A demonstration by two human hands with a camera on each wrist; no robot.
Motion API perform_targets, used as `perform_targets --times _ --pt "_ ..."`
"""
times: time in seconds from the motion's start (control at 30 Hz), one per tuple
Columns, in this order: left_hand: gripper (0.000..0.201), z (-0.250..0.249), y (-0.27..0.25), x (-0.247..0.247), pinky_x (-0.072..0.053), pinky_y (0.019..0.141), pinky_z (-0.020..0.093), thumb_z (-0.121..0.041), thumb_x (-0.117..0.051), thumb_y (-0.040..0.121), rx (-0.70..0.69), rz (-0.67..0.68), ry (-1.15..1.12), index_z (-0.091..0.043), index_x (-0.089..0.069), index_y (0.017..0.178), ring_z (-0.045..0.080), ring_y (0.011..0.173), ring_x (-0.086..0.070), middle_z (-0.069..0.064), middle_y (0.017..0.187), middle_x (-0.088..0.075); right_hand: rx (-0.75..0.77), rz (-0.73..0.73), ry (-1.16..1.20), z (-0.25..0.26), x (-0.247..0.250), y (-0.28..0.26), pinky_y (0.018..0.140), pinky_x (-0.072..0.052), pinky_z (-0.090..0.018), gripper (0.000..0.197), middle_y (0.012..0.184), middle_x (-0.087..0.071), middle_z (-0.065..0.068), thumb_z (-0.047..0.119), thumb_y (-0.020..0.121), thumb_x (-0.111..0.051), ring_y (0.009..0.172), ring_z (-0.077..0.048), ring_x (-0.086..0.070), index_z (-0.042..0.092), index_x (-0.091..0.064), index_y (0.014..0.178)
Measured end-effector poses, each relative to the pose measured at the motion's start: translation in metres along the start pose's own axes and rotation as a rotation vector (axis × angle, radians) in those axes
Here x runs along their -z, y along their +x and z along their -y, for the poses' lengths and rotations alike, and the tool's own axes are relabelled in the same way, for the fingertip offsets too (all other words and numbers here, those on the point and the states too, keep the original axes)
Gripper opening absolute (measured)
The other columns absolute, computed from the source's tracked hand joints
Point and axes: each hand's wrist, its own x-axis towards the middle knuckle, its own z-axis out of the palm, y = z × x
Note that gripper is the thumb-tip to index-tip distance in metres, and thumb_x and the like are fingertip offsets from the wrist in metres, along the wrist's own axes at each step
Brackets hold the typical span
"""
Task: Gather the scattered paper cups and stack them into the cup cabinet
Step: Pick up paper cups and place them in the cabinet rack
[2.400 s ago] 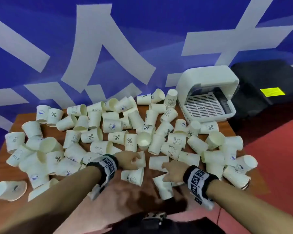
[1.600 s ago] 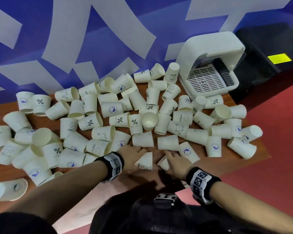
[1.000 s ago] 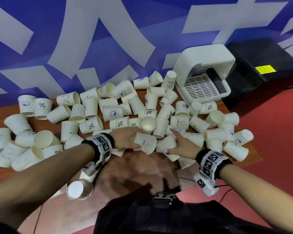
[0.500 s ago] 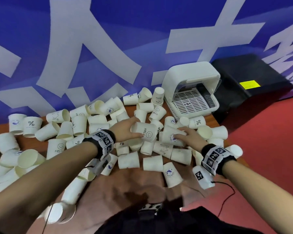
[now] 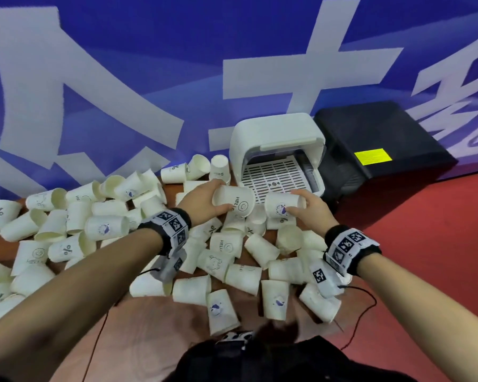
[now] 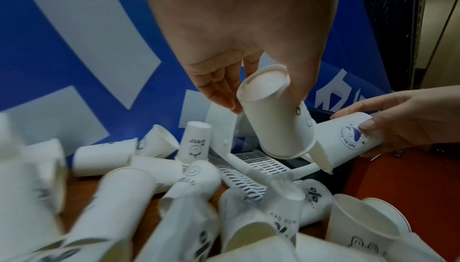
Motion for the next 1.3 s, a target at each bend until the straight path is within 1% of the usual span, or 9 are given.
perform_targets --times 0.07,0.2,0.3,0.43,0.6,0.77,0.9,1.1,1.3 --pt "0.067 -0.014 0.014 -0.009 -0.039 0.095 0.031 -0.043 -0.067 0.084 -0.024 -0.032 0.02 -0.018 -0.039 0.139 0.022 0.122 -0.048 0.005 0.138 -0.05 -0.014 -0.053 -0.004 -0.006 0.015 0.012 0.096 -0.047 -0.038 0.057 0.124 -0.057 -0.009 0.016 0.08 -0.074 0.112 -0.026 -0.055 0.014 -0.05 0.132" --pt "0.065 -0.034 0.04 -0.028 -0.044 0.094 0.034 -0.044 -0.071 0.079 0.014 -0.114 0.015 -0.021 -0.044 0.132 0.022 0.117 -0.051 0.004 0.129 -0.055 0.019 -0.149 -0.042 -0.012 0.045 0.039 0.092 -0.042 -0.028 0.062 0.126 -0.056 -0.012 0.021 0.08 -0.075 0.116 -0.027 -0.054 0.009 -0.047 0.134" --pt "0.059 -0.047 0.057 -0.041 -0.05 0.089 0.039 -0.043 -0.072 0.076 0.071 -0.168 -0.019 -0.022 -0.045 0.124 0.022 0.11 -0.053 0.004 0.12 -0.057 0.081 -0.171 -0.224 -0.013 0.061 0.062 0.101 -0.037 -0.035 0.063 0.133 -0.05 -0.018 0.024 0.083 -0.071 0.125 -0.032 -0.047 0.01 -0.045 0.139" --pt "0.06 -0.062 0.079 -0.06 -0.041 0.098 0.038 -0.036 -0.067 0.083 0.087 -0.18 0.037 -0.018 -0.04 0.134 0.024 0.122 -0.042 0.009 0.131 -0.051 0.116 -0.165 -0.297 -0.023 0.066 0.091 0.099 -0.041 -0.042 0.067 0.13 -0.052 -0.018 0.026 0.081 -0.07 0.122 -0.035 -0.046 0.012 -0.042 0.14" --pt "0.058 -0.073 0.107 -0.078 -0.034 0.104 0.037 -0.035 -0.061 0.088 0.033 -0.117 0.12 -0.016 -0.038 0.138 0.025 0.127 -0.036 0.008 0.138 -0.046 0.08 -0.189 -0.301 -0.03 0.064 0.11 0.088 -0.048 -0.045 0.055 0.114 -0.057 -0.018 0.028 0.08 -0.072 0.11 -0.037 -0.052 0.013 -0.042 0.124" --pt "0.057 -0.078 0.141 -0.096 -0.036 0.102 0.038 -0.03 -0.062 0.087 0.052 -0.055 0.142 -0.016 -0.038 0.137 0.026 0.124 -0.037 0.007 0.136 -0.046 0.089 -0.107 -0.424 -0.037 0.058 0.134 0.088 -0.046 -0.046 0.046 0.116 -0.055 -0.02 0.02 0.084 -0.068 0.109 -0.039 -0.049 0.004 -0.042 0.118" --pt "0.056 -0.078 0.166 -0.11 -0.035 0.099 0.036 -0.025 -0.061 0.086 0.086 0.054 0.178 -0.017 -0.038 0.136 0.026 0.125 -0.036 0.007 0.138 -0.043 0.097 -0.009 -0.542 -0.054 0.051 0.155 0.091 -0.043 -0.046 0.039 0.117 -0.057 -0.018 0.022 0.085 -0.065 0.107 -0.037 -0.046 0.004 -0.046 0.114" --pt "0.06 -0.075 0.193 -0.127 -0.039 0.099 0.04 -0.028 -0.061 0.087 0.096 0.178 0.24 -0.019 -0.034 0.141 0.027 0.129 -0.033 0.008 0.141 -0.042 0.078 0.079 -0.648 -0.072 0.045 0.177 0.091 -0.041 -0.044 0.042 0.122 -0.059 -0.015 0.025 0.086 -0.062 0.112 -0.035 -0.042 0.008 -0.048 0.122" --pt "0.062 -0.075 0.198 -0.135 -0.037 0.099 0.04 -0.029 -0.058 0.09 0.077 0.246 0.251 -0.021 -0.028 0.144 0.029 0.13 -0.032 0.008 0.145 -0.037 0.059 0.091 -0.555 -0.078 0.04 0.18 0.094 -0.04 -0.043 0.044 0.127 -0.055 -0.015 0.019 0.085 -0.063 0.114 -0.036 -0.042 0.007 -0.048 0.125"
